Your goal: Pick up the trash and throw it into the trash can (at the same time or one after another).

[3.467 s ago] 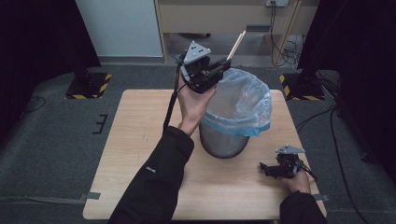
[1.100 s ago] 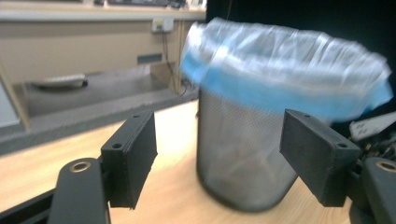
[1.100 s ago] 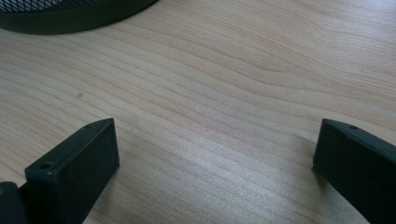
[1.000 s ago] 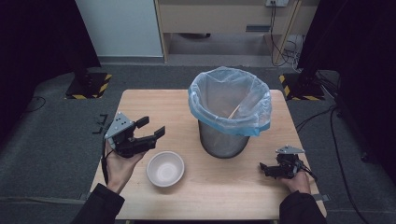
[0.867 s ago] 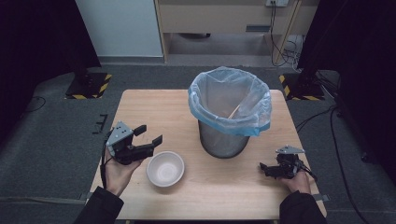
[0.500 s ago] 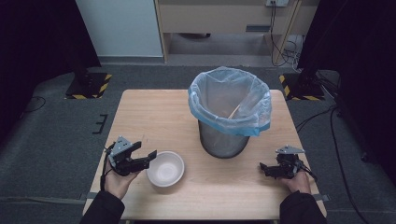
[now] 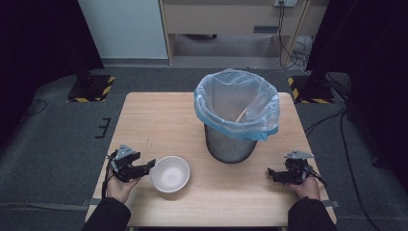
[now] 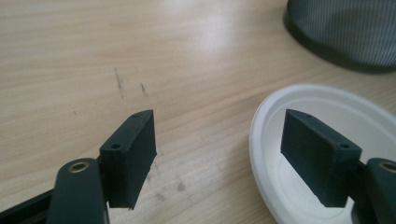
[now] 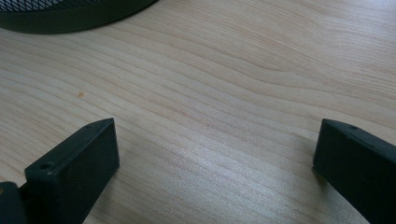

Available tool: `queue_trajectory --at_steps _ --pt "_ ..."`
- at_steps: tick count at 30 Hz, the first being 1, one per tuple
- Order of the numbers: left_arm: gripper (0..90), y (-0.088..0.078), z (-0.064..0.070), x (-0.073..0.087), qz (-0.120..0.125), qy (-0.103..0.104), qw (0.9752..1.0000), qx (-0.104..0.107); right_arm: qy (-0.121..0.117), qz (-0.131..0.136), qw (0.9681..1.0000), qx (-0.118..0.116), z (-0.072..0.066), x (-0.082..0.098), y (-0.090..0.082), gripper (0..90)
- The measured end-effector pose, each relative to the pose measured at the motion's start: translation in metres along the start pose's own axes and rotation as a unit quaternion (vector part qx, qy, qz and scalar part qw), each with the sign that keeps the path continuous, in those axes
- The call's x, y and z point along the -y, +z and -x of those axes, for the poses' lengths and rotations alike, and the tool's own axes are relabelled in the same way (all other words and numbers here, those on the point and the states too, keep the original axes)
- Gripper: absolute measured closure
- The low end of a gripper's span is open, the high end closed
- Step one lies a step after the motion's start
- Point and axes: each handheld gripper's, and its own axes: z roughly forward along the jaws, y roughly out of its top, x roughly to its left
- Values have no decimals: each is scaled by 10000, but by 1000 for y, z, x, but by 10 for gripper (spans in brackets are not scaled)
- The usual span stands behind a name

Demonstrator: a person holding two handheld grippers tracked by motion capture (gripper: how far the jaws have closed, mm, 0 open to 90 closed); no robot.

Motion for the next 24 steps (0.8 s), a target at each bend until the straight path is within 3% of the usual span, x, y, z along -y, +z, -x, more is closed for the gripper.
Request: queue_trajectory --at_steps 9,18,24 --pt "319 18 5 4 -498 267 9983 104 -9 -7 10000 -18 0 0 0 4" --pt "486 21 8 5 -729 93 9969 279 -8 -8 10000 -18 0 0 0 4" --pt "625 25 14 4 -961 154 9947 322 -8 -8 10000 -19 0 0 0 4"
